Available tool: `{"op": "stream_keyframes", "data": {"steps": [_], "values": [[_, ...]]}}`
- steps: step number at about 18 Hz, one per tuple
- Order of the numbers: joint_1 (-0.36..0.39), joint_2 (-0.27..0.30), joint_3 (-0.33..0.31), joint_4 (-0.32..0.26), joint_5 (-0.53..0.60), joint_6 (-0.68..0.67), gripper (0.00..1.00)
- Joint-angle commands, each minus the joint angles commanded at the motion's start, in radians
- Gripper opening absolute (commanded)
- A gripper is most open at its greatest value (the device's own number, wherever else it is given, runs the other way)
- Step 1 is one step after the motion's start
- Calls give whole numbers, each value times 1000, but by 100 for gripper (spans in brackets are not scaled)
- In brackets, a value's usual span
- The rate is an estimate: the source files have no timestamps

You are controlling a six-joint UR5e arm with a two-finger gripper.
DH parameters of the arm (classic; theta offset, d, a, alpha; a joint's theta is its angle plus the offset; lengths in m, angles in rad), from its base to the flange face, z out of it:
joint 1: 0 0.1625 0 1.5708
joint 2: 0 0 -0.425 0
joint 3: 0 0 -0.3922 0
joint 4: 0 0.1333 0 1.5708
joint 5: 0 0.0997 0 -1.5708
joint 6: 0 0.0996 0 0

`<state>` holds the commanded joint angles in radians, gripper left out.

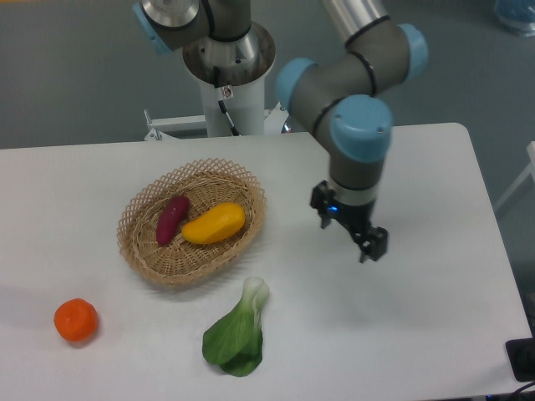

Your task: Place the mango in the basket

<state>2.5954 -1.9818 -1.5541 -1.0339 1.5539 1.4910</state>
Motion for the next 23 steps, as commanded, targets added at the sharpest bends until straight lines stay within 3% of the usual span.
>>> {"op": "stream_keyframes", "data": {"steps": [4, 23], "values": [[32, -26, 34, 0, 0, 2, 100], [32, -32, 26, 0, 21, 2, 100]]}}
